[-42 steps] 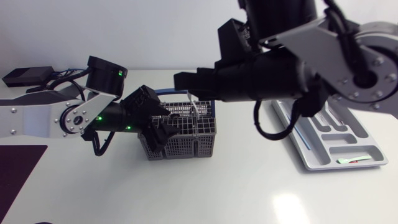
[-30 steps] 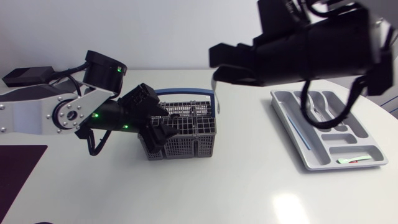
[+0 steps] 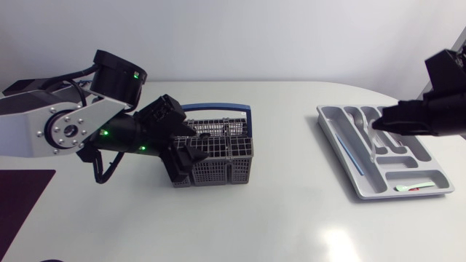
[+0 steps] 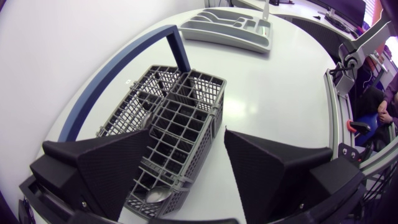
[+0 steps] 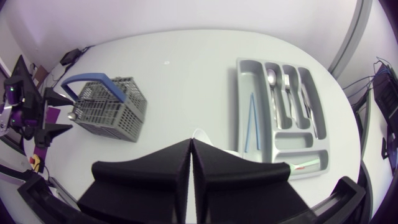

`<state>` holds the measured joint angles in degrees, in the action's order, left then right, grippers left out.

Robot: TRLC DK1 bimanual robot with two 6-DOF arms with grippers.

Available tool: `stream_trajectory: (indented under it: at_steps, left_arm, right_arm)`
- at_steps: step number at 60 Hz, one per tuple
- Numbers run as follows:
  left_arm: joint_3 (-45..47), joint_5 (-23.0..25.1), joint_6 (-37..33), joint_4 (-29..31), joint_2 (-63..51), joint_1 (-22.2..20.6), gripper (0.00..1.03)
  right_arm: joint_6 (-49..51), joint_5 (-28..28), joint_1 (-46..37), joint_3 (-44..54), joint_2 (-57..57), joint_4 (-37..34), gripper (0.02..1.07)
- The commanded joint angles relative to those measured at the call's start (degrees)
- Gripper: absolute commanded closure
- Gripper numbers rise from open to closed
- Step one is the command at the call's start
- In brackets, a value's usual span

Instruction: Unload the cutlery basket into the drawer organizer.

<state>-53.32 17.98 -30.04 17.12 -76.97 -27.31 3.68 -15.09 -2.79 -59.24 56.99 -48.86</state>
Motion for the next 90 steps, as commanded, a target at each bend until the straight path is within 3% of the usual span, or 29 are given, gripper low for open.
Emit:
stream_trajectory:
  at_steps: [1,13,28,50,66,70,74,80,84,90]
  left_arm:
    - [-0.7,-0.8,0.0,0.7,0.9,-1.3,0.05]
    - [-1.5,-2.6,0.2,1.6,0.9,-3.5,0.05]
    - [-1.8,-4.2,1.1,1.7,0.2,-5.0,0.05]
    - [-2.0,-5.7,1.1,2.9,1.0,-5.2,0.05]
    - [-0.9,-5.7,1.0,3.0,2.0,-4.7,0.05]
    - [-0.9,-5.8,1.0,3.1,2.3,-4.2,0.05]
    - [-0.9,-5.8,1.0,3.5,2.7,-3.9,0.05]
    - [-1.0,-5.7,0.9,3.9,3.4,-3.5,0.05]
    - [-0.8,-5.7,0.9,4.1,3.9,-3.4,0.05]
    - [-0.7,-5.7,0.9,4.4,4.5,-3.1,0.05]
  right_arm:
    - [9.6,-2.2,-7.7,3.2,-0.2,0.5,1.01]
    - [22.1,-5.0,-22.4,7.4,5.3,6.1,1.01]
    - [29.8,-4.9,-31.0,10.7,13.8,15.8,1.01]
    - [35.6,3.1,-33.2,15.9,24.9,34.9,1.0]
    - [36.9,7.2,-31.9,18.6,30.2,41.9,0.97]
    - [36.7,8.3,-31.7,18.9,30.5,42.9,0.9]
    - [36.8,8.4,-31.6,19.2,29.9,42.8,0.7]
    - [36.6,8.6,-30.9,19.9,27.4,41.6,0.52]
    - [36.0,9.3,-29.6,20.5,24.8,40.2,0.26]
    - [34.5,9.4,-27.8,20.2,21.1,37.8,0.11]
